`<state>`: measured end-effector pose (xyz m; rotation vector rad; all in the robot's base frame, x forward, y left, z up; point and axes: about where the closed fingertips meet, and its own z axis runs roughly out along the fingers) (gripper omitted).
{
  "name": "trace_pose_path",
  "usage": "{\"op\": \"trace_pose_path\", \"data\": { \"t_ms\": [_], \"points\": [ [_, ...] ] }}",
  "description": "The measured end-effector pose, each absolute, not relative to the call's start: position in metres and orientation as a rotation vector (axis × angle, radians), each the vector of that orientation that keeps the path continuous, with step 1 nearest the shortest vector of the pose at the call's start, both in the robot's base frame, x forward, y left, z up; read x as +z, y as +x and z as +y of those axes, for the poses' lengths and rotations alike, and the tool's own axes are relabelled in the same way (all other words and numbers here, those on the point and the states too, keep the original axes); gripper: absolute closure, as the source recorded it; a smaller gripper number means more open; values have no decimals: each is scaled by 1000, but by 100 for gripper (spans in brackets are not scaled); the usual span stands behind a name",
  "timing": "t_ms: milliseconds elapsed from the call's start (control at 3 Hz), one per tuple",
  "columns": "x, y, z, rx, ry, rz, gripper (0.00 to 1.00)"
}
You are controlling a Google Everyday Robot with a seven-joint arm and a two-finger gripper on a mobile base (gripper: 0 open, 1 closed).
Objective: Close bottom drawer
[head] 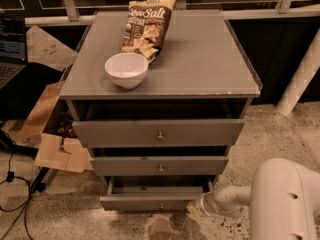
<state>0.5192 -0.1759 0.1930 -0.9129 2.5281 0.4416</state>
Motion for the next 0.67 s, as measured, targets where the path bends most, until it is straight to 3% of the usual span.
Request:
{"op": "trace_pose_path", "data": {
  "t_ms": [667],
  "points": [
    [193,547,-167,438,-983,2500,100]
  ]
}}
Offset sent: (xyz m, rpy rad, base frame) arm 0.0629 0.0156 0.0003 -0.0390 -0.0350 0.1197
